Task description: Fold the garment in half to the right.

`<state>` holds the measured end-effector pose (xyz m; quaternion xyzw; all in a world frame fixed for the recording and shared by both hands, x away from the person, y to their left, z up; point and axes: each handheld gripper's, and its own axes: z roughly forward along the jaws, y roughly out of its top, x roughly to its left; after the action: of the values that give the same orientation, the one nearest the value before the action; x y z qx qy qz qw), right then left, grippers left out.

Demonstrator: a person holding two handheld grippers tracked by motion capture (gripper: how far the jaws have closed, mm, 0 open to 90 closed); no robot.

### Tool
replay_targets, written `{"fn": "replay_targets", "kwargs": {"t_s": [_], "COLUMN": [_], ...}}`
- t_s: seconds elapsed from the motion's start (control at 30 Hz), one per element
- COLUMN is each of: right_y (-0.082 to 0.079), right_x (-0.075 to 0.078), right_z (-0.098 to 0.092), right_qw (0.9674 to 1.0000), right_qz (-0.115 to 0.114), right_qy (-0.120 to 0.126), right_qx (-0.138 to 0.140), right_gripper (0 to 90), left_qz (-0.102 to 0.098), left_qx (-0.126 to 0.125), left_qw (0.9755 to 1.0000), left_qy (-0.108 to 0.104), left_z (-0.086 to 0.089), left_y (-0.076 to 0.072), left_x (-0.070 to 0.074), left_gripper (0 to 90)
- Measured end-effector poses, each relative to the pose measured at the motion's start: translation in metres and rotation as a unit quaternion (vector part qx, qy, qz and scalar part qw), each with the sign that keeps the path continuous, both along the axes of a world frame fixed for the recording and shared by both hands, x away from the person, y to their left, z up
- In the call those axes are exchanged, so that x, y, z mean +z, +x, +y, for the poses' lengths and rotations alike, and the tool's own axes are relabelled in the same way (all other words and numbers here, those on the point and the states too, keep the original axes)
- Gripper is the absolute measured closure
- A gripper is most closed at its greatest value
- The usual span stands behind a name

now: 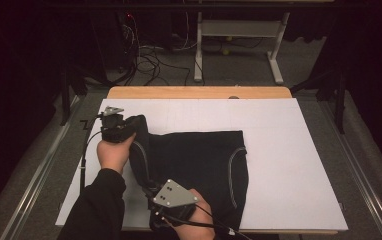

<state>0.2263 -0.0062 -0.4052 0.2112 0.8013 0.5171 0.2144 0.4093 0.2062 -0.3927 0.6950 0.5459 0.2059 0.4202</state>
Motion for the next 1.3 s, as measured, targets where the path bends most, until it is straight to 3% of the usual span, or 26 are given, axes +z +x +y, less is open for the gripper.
{"fn": "replay_targets", "kwargs": {"t_s": [0.33, 0.77, 1.3], "right_y": [-0.003, -0.005, -0.011], "right_x": [-0.005, -0.014, -0.022], "right_z": [-0.042, -0.081, -0.115], "right_qw": [0.9996, 0.9981, 0.9960], "right_qz": [-0.003, 0.001, 0.008], "right_qy": [0.008, 0.011, 0.005], "right_qx": [-0.027, -0.061, -0.088], "right_gripper": [75.0, 74.5, 73.9], "left_qz": [-0.002, -0.003, -0.011], "left_qx": [-0.026, -0.046, -0.070], "left_qw": [0.9996, 0.9981, 0.9965], "left_qy": [0.011, 0.041, 0.044], "left_z": [-0.050, -0.089, -0.128], "left_y": [0.007, 0.012, 0.013], "left_x": [0.004, 0.007, 0.008], "left_gripper": [69.9, 69.9, 69.7]}}
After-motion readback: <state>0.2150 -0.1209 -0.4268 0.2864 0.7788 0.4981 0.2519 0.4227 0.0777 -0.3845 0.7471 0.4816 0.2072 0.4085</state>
